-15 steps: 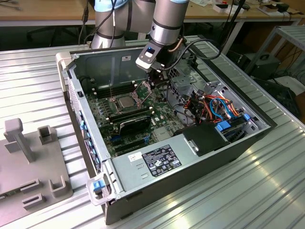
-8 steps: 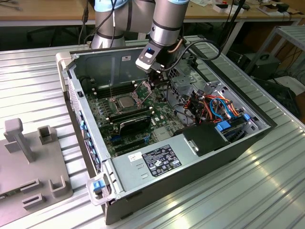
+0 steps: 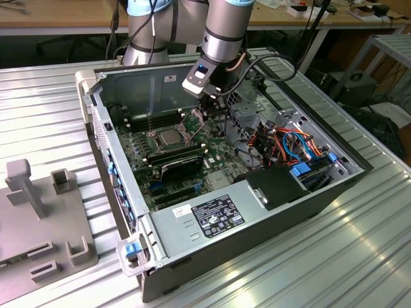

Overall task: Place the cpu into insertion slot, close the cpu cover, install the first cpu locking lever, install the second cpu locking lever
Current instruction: 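Close the cpu cover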

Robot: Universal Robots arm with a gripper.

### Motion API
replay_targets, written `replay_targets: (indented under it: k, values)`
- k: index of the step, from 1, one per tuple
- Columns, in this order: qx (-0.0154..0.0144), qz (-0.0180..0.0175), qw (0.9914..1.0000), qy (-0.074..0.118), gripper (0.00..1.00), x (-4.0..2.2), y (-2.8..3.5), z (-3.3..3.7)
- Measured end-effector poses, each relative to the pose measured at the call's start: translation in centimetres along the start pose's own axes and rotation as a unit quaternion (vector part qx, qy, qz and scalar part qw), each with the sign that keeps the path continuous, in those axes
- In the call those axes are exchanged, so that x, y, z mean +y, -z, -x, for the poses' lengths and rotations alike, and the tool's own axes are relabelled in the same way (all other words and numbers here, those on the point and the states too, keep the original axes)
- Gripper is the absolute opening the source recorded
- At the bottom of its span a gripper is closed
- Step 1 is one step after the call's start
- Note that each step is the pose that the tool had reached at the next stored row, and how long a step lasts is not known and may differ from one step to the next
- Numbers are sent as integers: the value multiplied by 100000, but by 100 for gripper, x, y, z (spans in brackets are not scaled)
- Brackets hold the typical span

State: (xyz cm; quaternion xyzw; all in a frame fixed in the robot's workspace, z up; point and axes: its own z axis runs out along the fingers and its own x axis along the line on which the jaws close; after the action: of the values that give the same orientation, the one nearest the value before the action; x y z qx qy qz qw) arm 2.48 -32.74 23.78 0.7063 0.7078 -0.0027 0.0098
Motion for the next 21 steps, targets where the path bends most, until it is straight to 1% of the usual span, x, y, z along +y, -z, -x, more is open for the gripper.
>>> replay_targets:
  k: [5, 14, 21]
  values:
    - [-1, -3, 100000, -1, 11, -55, 1, 0]
    - [0, -1, 100000, 0, 11, -103, 1, 0]
    - [0, -3, 100000, -1, 11, -159, 2, 0]
